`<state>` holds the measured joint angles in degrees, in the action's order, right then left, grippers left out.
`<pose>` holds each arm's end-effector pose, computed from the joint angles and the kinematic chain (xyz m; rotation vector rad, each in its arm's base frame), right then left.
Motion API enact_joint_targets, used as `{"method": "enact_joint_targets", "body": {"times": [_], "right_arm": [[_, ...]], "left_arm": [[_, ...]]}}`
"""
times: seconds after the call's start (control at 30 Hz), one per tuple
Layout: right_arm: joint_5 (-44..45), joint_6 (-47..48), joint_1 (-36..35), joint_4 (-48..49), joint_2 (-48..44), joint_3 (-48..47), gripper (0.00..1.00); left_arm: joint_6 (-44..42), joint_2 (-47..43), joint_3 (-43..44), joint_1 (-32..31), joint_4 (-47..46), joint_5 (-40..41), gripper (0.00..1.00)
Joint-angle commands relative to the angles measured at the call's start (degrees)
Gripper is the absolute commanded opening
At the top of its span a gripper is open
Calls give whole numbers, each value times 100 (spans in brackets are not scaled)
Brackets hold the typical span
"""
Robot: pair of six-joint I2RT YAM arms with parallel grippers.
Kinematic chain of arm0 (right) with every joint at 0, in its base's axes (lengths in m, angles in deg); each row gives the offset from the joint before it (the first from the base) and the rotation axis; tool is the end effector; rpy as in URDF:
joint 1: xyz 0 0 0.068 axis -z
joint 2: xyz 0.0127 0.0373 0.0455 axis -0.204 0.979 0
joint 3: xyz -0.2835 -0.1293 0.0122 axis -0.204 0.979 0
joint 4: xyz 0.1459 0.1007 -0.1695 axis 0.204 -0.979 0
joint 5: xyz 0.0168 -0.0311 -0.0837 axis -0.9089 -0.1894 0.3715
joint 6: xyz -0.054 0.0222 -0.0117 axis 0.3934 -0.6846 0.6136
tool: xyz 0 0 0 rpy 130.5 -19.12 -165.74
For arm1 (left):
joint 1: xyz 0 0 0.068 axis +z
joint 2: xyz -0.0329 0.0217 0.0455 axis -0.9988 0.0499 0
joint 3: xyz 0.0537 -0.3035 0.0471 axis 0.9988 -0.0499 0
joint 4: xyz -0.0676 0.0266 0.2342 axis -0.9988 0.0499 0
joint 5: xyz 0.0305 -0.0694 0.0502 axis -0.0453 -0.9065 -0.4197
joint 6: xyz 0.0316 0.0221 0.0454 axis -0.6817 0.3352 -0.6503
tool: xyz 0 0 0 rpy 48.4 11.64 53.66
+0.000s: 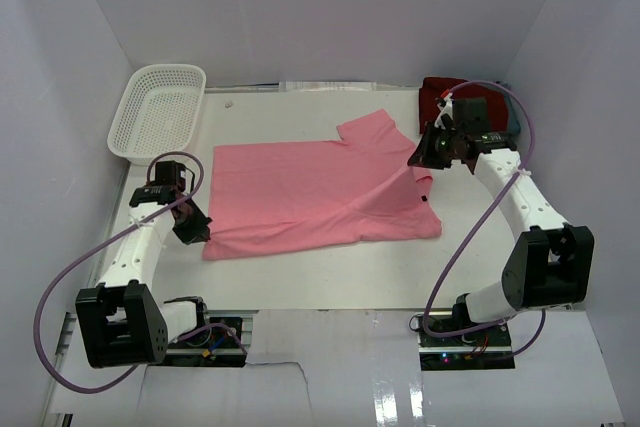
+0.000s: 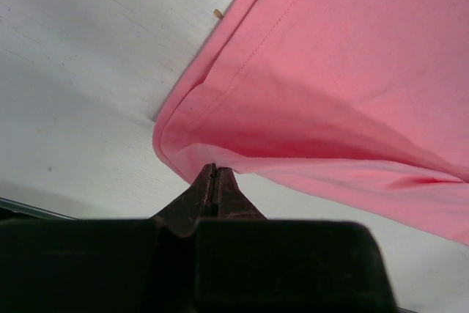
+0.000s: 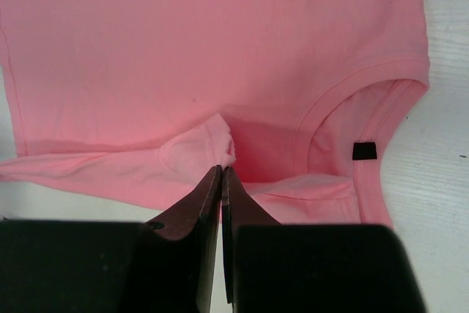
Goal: Fold and stack the t-shirts
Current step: Fold the flattened tshirt in 1/3 of the way
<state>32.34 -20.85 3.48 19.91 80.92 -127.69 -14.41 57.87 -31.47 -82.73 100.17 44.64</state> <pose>0.2963 0.0557 0.3363 0.0466 2.3859 0.5503 0.1651 0.0131 0.2590 -0.9614 2.7152 -0.0908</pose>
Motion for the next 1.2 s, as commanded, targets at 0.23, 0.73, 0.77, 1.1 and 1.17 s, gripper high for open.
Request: {"method": "enact_joint_targets", "body": {"times": [0.23,0.73,0.77,1.1,1.17], "right_arm": [[65,95,-23,303,18,-422,8],[11,43,-32,514,590,-861,40],[47,8,-32,549,581,-888,52],[1374,244,-480,-3,-236,-265,86],[1611,271,-611,-337,-350,95,86]], "left_arm": [[-104,150,237,61,-264,-31,0],[-323,634,342,122,-739,-313,7],[-349,669,386,139,-756,-348,14],[-428,-313,1054,131,-704,242,98],[-726,-333,1107,131,-713,-398,98]]}}
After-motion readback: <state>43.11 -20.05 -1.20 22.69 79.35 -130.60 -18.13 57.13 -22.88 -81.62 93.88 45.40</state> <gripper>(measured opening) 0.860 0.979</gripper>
